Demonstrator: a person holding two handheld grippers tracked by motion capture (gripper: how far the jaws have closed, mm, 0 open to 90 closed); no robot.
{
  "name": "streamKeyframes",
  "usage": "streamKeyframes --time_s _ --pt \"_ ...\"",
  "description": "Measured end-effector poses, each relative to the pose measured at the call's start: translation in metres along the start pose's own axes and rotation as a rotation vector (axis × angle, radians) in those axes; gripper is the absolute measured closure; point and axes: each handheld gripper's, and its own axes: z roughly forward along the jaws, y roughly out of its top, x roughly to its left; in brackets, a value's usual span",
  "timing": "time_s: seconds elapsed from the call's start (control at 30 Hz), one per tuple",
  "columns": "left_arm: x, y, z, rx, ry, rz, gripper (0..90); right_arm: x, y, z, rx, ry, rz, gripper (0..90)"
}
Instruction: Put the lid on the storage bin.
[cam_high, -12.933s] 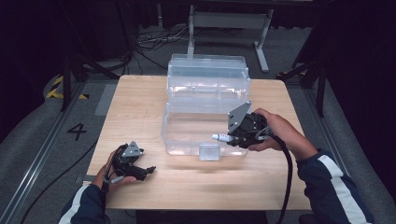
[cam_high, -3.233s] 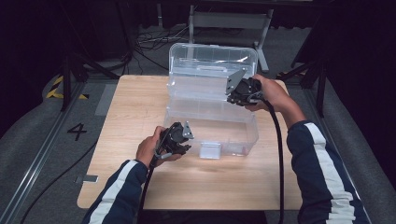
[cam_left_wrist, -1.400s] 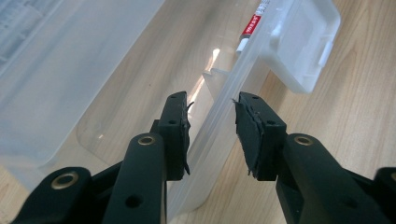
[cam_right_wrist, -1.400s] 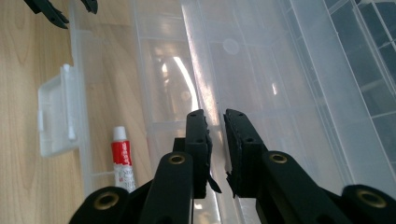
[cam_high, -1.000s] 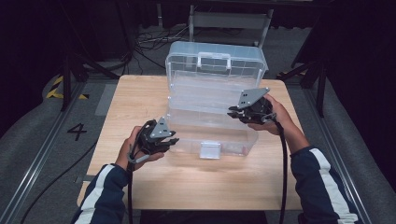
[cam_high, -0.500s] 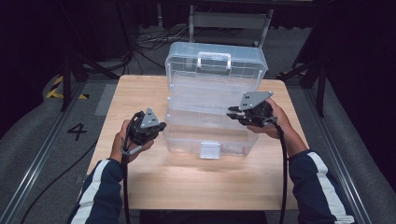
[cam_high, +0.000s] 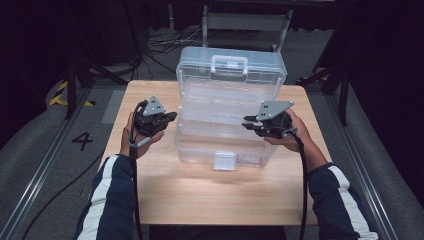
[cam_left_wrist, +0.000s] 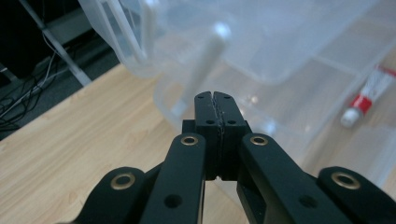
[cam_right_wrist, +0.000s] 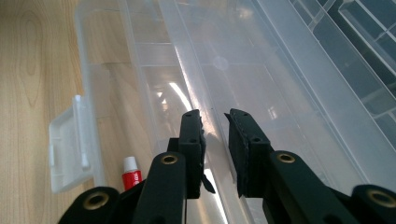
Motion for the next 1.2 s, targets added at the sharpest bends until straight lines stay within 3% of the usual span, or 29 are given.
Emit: streamKeyframes --time_s 0.1,0.3,0.43,0.7,0.9,0.97,1.03,1.2 --pt "0.000 0.005 0.000 -0.017 -0.008 -0.002 89.9 0.000 -0.002 0.000 -0.010 0.006 0.009 75.4" --pt "-0.001 0.022 -0.003 -0.051 0.021 0.024 89.9 0.002 -0.004 0.000 -0.013 0.010 0.009 75.3" --pt "0.001 0.031 -0.004 -0.075 0.019 0.009 89.7 0.004 -0.005 0.000 -0.014 0.017 0.015 74.8" --pt "0.001 0.046 0.001 -0.103 0.059 0.002 89.4 0.008 -0.007 0.000 -0.011 0.019 0.010 73.9" --pt "0.003 0.047 0.001 -0.110 0.067 -0.009 89.7 0.012 -0.012 -0.001 -0.005 0.031 0.008 72.2" --pt "0.004 0.047 0.002 -0.101 0.039 -0.002 89.8 0.014 -0.015 -0.002 0.004 0.033 0.006 70.4" --pt "0.002 0.047 0.002 -0.093 0.050 0.016 89.7 0.015 -0.018 -0.004 0.003 0.020 0.005 71.3" --pt "0.002 0.044 -0.001 -0.105 0.042 0.011 89.7 0.018 -0.025 -0.011 0.021 -0.010 -0.010 71.4"
